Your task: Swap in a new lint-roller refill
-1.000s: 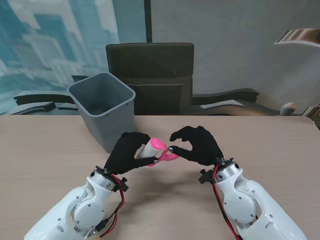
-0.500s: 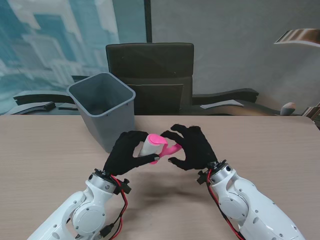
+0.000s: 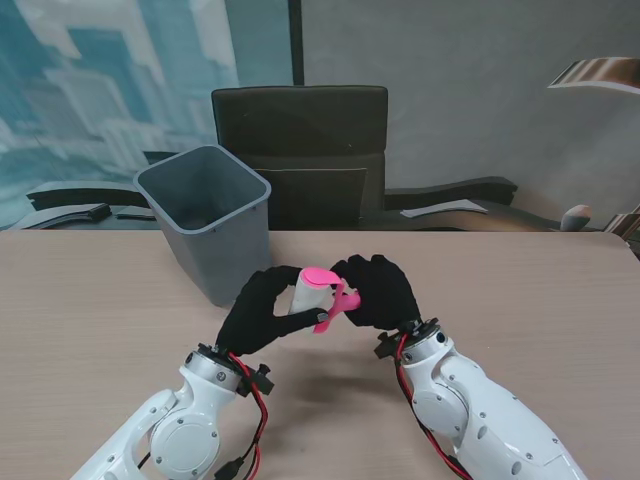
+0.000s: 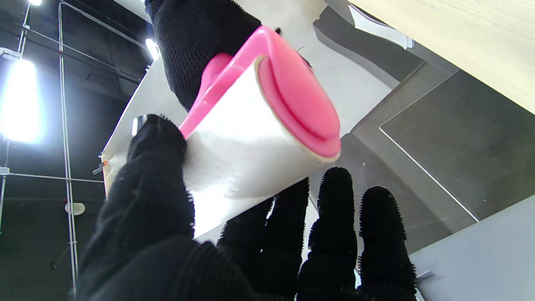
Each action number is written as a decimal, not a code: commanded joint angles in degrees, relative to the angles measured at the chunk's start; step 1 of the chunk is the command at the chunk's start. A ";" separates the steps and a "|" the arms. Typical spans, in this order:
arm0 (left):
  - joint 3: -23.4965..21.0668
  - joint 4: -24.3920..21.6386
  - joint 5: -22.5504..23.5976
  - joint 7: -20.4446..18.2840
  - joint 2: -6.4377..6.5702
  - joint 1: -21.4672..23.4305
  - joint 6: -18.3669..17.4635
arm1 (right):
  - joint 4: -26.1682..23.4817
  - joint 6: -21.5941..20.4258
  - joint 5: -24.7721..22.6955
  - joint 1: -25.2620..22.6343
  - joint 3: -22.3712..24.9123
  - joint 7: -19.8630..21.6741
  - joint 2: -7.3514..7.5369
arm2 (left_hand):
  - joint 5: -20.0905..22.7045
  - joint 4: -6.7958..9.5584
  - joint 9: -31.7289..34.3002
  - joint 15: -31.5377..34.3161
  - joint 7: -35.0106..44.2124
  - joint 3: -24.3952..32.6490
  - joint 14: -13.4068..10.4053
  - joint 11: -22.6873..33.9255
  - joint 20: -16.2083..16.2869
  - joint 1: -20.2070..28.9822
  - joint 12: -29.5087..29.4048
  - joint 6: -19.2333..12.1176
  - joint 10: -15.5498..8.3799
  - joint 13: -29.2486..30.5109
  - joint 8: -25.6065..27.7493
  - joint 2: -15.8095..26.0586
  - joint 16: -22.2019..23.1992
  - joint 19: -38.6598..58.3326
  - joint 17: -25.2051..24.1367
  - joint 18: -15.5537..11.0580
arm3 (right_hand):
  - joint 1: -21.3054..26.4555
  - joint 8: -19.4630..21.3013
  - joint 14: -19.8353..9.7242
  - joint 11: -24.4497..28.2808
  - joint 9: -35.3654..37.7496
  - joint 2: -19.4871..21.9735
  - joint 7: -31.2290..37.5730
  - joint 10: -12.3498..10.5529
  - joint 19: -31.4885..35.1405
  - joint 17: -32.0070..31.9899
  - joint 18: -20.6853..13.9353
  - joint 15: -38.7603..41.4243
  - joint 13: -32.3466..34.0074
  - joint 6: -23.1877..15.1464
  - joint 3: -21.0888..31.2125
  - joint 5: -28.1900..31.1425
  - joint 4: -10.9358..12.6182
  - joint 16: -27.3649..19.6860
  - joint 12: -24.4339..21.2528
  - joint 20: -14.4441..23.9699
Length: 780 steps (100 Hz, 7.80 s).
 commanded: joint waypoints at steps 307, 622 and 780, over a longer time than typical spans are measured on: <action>-7.38 5.31 10.22 -3.23 2.03 0.04 -3.93 | -2.03 13.54 -12.63 0.91 10.85 67.23 9.73 | 3.59 4.10 0.19 -3.45 -24.42 16.28 -0.34 -5.30 -0.16 -5.32 0.35 -12.22 -0.54 -0.43 -0.58 4.27 -0.95 -2.73 -0.62 -0.21 | -8.29 19.34 -26.96 9.50 30.14 -4.48 14.65 -8.77 22.10 31.16 -6.83 22.85 14.33 -10.15 4.81 28.83 2.89 20.11 15.60 -5.65; -6.98 5.91 10.81 -3.23 2.15 -0.25 -3.68 | -7.70 25.01 -26.67 -9.58 18.63 64.84 8.81 | 3.67 3.72 0.35 -3.24 -23.91 16.95 -0.26 -5.19 -0.22 -4.56 0.43 -12.22 -0.55 -0.27 -0.28 3.88 -0.87 -2.41 -0.53 -0.19 | -7.94 20.57 -25.48 8.67 29.02 -4.26 13.31 -7.72 21.10 30.70 -5.26 22.92 14.28 -9.15 3.96 28.54 2.12 18.71 16.06 -6.39; -4.62 7.67 8.86 -6.93 2.47 -2.88 -1.56 | -1.25 36.79 8.39 7.69 -0.48 47.36 3.55 | 3.97 3.81 0.26 -3.68 -24.54 16.33 0.02 -5.73 -0.30 -4.55 0.23 -12.16 -0.25 -0.62 -0.40 4.35 -1.03 -2.64 -0.71 -0.02 | -8.28 21.40 -26.04 8.98 29.10 -3.55 13.17 -8.35 21.17 30.91 -4.85 22.90 14.27 -9.46 4.37 28.24 2.44 17.78 15.54 -6.77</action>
